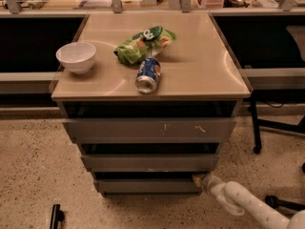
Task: Open bottom drawer
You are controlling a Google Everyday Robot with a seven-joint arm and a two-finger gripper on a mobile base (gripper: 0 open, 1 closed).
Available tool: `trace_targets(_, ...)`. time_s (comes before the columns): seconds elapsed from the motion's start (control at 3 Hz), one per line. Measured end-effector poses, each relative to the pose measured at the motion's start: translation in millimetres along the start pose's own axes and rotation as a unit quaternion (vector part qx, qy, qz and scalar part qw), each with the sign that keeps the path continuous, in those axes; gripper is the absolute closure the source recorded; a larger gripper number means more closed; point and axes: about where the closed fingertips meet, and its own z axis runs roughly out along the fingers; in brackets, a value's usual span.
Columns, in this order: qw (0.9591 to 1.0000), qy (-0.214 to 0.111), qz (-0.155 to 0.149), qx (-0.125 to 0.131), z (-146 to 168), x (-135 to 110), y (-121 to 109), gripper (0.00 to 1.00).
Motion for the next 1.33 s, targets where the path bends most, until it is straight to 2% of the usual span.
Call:
trace_targets(0.67,0.9982,0.053,0.016,-0.02,-9,18,-3,1.0)
trace_targets(1.0,0.9965,0.073,0.027,-0.029,-18,26,-3,1.0)
trace_targets(1.33,0.9939,0.089,0.043,-0.049,-32,38,2,1.0)
